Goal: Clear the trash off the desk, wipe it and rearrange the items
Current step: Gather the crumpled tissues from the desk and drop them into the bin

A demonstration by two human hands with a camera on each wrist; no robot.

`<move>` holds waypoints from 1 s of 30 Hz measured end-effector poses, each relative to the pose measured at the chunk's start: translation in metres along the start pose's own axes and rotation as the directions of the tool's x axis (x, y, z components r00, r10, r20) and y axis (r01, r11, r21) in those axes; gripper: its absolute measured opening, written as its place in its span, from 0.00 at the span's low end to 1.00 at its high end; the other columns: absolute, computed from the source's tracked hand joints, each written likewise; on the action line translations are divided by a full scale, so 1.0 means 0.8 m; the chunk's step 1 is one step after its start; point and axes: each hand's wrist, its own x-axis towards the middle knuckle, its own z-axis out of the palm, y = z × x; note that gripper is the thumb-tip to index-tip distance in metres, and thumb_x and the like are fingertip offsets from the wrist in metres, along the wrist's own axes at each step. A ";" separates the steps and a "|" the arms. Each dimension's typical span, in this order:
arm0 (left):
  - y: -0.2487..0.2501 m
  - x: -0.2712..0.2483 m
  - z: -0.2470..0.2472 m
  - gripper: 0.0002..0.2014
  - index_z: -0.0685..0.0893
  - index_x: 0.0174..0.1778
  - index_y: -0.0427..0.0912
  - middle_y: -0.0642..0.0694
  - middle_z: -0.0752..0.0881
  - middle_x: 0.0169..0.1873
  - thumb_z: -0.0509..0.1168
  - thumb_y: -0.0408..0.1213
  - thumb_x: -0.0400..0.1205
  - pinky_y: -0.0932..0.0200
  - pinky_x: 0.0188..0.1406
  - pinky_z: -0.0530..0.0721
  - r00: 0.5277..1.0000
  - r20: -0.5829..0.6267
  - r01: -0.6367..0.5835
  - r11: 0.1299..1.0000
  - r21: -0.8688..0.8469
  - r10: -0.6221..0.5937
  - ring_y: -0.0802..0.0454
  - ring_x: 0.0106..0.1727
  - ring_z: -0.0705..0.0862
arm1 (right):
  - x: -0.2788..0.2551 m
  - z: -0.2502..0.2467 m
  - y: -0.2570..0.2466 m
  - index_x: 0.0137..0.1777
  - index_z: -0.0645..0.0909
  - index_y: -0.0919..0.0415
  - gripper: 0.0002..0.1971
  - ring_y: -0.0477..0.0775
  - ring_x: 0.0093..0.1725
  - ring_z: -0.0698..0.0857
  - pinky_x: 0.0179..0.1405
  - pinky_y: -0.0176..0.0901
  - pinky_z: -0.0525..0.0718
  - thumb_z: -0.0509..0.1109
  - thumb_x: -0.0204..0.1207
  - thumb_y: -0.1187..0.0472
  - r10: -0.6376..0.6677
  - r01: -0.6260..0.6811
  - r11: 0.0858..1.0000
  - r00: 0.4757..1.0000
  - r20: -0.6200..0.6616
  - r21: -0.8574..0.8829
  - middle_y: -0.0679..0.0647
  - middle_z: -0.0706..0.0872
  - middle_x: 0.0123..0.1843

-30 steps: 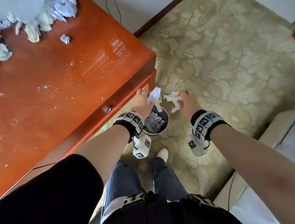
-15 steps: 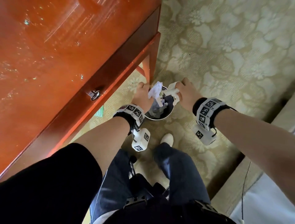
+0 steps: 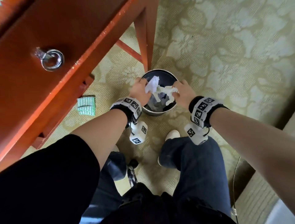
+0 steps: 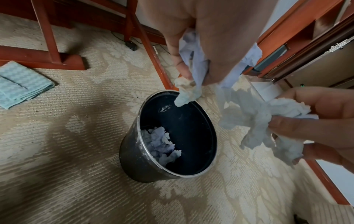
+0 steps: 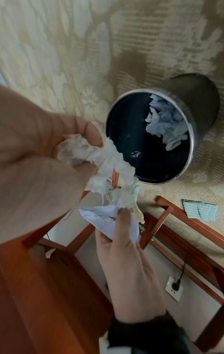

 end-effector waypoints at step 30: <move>0.004 0.032 0.019 0.31 0.52 0.83 0.44 0.41 0.59 0.81 0.56 0.46 0.86 0.60 0.67 0.71 0.921 0.352 0.305 0.870 -0.388 -0.165 0.42 0.78 0.65 | 0.024 0.001 -0.005 0.75 0.69 0.48 0.21 0.57 0.71 0.75 0.52 0.51 0.86 0.64 0.83 0.54 0.270 -0.378 0.465 0.922 0.278 0.800 0.50 0.71 0.76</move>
